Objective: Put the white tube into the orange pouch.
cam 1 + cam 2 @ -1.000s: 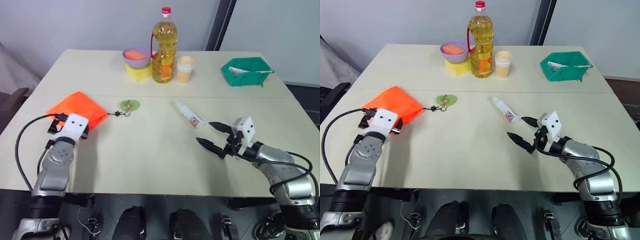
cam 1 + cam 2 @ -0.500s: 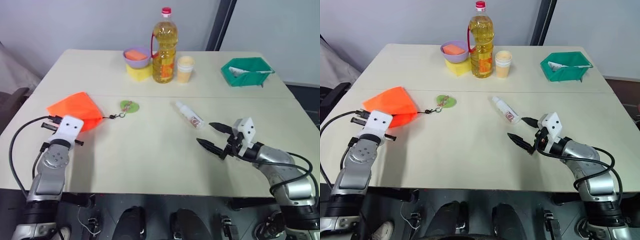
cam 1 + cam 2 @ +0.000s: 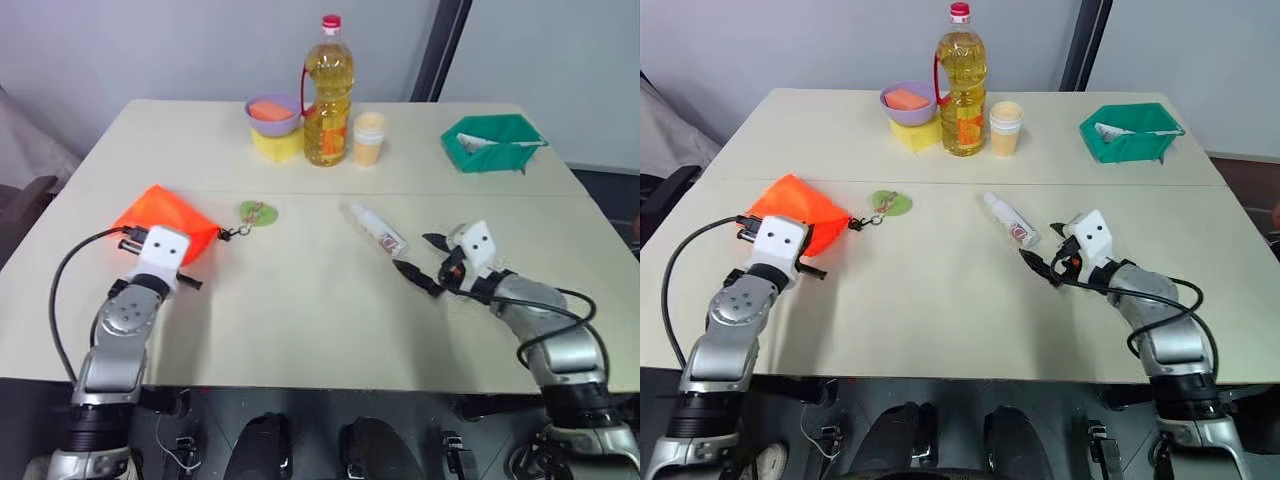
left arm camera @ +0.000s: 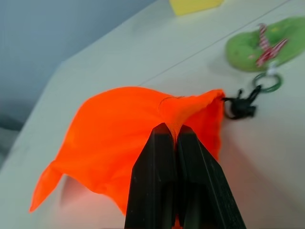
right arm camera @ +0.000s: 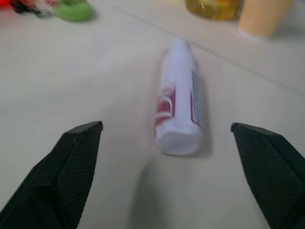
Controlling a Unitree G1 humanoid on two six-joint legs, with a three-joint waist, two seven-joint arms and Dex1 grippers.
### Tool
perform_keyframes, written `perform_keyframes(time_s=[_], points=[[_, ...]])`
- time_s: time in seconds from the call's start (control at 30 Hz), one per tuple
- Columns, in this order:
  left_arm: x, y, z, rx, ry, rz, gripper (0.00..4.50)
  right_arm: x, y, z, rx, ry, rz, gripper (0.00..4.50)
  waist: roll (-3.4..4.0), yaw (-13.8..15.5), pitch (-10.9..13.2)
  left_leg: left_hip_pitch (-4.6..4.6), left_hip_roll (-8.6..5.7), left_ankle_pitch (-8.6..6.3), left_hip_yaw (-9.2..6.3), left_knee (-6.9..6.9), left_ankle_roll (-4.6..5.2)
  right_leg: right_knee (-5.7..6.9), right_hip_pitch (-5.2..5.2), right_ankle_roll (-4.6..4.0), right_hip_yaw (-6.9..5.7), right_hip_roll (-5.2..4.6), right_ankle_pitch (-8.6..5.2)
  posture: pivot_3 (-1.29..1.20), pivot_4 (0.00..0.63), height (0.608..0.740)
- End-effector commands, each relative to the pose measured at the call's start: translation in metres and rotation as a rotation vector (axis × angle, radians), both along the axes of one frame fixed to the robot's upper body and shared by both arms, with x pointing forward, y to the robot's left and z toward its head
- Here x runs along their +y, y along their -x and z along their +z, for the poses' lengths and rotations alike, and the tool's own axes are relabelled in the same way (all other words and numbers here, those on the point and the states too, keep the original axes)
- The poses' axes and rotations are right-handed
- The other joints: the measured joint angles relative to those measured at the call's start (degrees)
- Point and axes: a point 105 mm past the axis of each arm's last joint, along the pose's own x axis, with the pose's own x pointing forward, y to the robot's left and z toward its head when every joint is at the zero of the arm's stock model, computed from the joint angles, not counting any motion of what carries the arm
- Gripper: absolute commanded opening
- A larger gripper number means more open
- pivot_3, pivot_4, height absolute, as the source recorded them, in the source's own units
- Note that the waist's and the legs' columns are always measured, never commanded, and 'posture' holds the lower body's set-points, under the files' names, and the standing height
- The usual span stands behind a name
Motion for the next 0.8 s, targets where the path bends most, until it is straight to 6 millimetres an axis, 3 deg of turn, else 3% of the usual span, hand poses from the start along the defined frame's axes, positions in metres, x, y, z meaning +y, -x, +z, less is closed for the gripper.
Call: perform_keyframes(time_s=[0.03,0.3,0.47,0.77,0.8], points=[[-0.027,-0.001,0.013,-0.041,0.018,-0.082,0.06,0.002,-0.015,0.003,-0.027,-0.009,-0.074,4.50,0.00,0.0,0.0,-0.01,0.00,0.00,0.01,0.00,0.00,0.00,-0.01,0.00,0.00,0.00,0.00,0.00,0.150,0.737],[-0.076,0.002,0.017,-0.036,0.084,-0.201,0.06,0.018,-0.024,-0.001,-0.016,-0.069,-0.068,4.50,0.00,0.0,0.0,-0.01,-0.01,0.00,0.02,0.02,0.00,0.01,0.01,0.01,0.00,0.01,0.00,0.00,0.150,0.737],[-0.089,0.008,0.026,-0.039,0.109,-0.247,0.06,0.019,-0.031,-0.006,0.010,-0.065,-0.090,4.50,0.00,-0.1,0.0,-0.01,-0.01,0.01,0.02,0.02,0.00,0.04,0.00,0.00,0.01,0.03,0.00,0.00,0.150,0.737],[-0.023,0.022,0.025,-0.007,0.128,-0.110,0.06,0.021,-0.037,-0.007,0.006,-0.079,-0.101,4.50,0.01,-0.3,0.0,0.00,0.03,0.04,0.01,-0.02,-0.05,0.05,-0.03,0.00,0.03,0.07,0.00,0.00,0.150,0.737],[-0.020,0.023,0.025,-0.006,0.129,-0.110,0.02,0.022,-0.038,-0.006,0.006,-0.082,-0.099,4.24,0.01,-0.2,0.0,0.00,0.03,0.04,0.00,0.00,-0.05,0.05,-0.02,0.00,0.03,0.07,0.00,0.00,0.150,0.737]])
